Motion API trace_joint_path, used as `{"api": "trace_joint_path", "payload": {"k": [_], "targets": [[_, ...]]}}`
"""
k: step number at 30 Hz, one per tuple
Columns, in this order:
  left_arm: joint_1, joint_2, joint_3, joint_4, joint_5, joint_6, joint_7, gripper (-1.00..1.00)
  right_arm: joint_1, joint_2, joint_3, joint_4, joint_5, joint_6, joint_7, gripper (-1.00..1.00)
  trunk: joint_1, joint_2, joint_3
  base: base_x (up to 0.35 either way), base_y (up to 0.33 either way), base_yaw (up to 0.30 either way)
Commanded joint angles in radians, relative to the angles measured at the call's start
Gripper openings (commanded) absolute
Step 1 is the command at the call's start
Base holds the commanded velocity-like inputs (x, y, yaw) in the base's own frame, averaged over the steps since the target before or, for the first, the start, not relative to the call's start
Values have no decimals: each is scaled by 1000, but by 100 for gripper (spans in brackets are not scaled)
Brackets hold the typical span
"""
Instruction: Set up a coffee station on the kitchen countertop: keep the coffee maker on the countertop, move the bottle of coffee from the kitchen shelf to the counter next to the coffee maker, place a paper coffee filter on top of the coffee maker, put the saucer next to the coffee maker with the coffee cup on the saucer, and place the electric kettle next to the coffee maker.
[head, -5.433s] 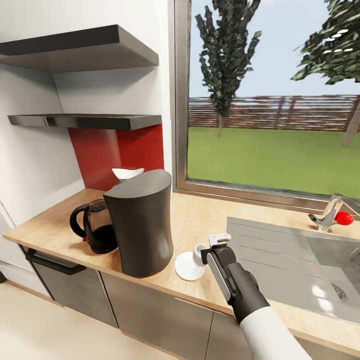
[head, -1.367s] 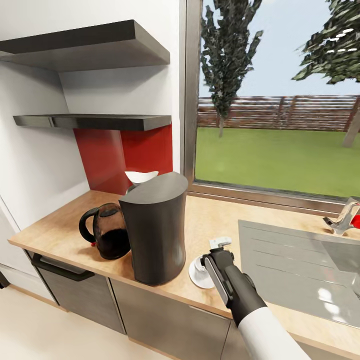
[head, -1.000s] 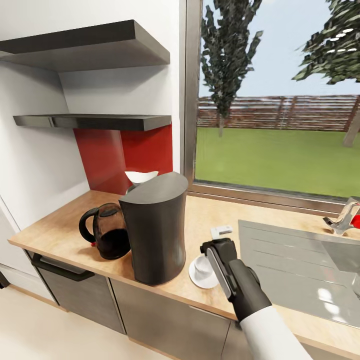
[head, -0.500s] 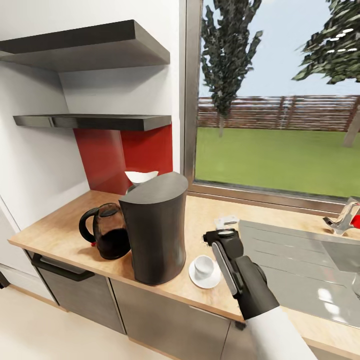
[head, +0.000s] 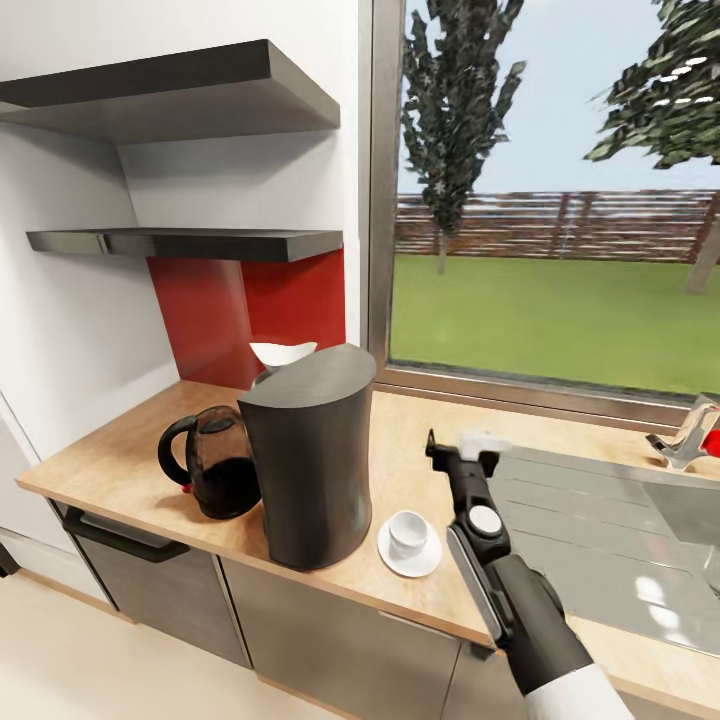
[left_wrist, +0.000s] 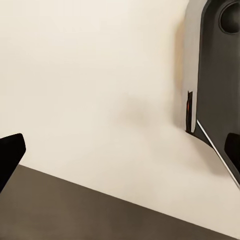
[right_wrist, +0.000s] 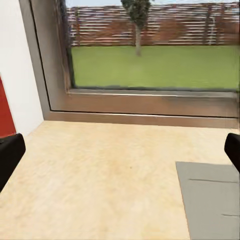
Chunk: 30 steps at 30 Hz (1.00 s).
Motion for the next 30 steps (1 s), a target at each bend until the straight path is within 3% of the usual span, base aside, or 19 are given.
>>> {"api": "trace_joint_path", "payload": {"k": [1,5,12,15,17,21,27,30], "targets": [[0,0,8,-1,-10,-2,1,100,17,-9,2,-1,-6,-57,-7,100,1,-2,-2,0,0,0],[0,-1,8,-1,-10,-3,0,100,68,-28,2,4,-4,-243,-7,100,1,-2,-2,0,0,0],[0,-1,9,-2,-10,-3,0,100,134,-32,1,100,-6,-522,-12,100,1,-2,-2,0,0,0],[0,-1,9,-2,-11,-3,0,100,154,-32,1,188,-6,-656,-23,100,1,-2,-2,0,0,0],[0,-1,9,-2,-11,-3,0,100,161,-32,0,262,-6,-763,-70,100,1,-2,-2,0,0,0],[0,-2,10,-3,-11,-3,0,100,164,-32,1,374,-6,-896,-145,100,1,-2,-2,0,0,0],[0,-8,8,-2,-12,-4,0,100,165,-21,5,661,-7,-1162,-170,100,1,-2,-2,0,0,0],[0,-10,8,-2,-12,-4,0,100,166,-14,5,716,-7,-1204,-171,100,1,-2,-2,0,0,0]]}}
